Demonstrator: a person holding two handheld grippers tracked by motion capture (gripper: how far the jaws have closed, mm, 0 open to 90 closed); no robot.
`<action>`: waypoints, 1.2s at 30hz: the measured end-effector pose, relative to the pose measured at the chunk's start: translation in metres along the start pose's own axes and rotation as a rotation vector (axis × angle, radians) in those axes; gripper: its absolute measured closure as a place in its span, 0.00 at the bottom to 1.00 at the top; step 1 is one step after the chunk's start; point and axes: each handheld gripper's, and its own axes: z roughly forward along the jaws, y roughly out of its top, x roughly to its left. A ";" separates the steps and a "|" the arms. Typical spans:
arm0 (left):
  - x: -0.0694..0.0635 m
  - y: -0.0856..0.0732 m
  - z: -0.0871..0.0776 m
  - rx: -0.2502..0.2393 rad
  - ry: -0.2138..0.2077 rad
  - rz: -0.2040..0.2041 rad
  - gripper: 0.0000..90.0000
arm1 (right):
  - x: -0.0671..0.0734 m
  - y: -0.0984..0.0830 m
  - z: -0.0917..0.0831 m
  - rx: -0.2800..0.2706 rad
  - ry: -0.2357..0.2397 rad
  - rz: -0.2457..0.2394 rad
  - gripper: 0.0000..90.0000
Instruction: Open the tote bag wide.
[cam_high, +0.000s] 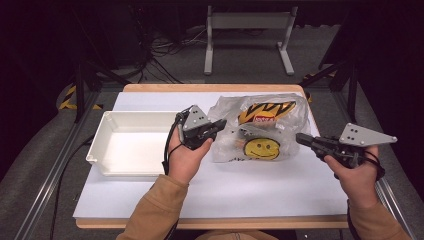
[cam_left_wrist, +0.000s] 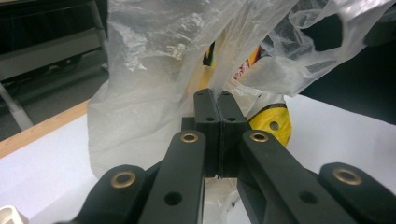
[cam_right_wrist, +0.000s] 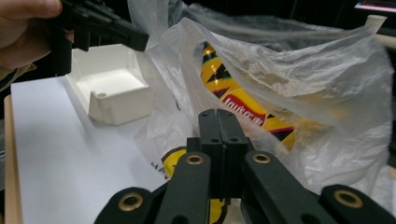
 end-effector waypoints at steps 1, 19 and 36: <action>0.001 0.000 0.001 -0.001 0.004 -0.001 1.00 | -0.002 0.002 -0.001 -0.013 -0.005 0.003 1.00; 0.024 -0.016 0.023 0.035 0.065 -0.053 0.99 | -0.064 0.003 -0.002 -0.093 -0.191 0.083 1.00; 0.034 -0.037 0.044 0.118 0.085 -0.120 0.99 | -0.099 -0.017 0.021 -0.036 -0.246 0.181 1.00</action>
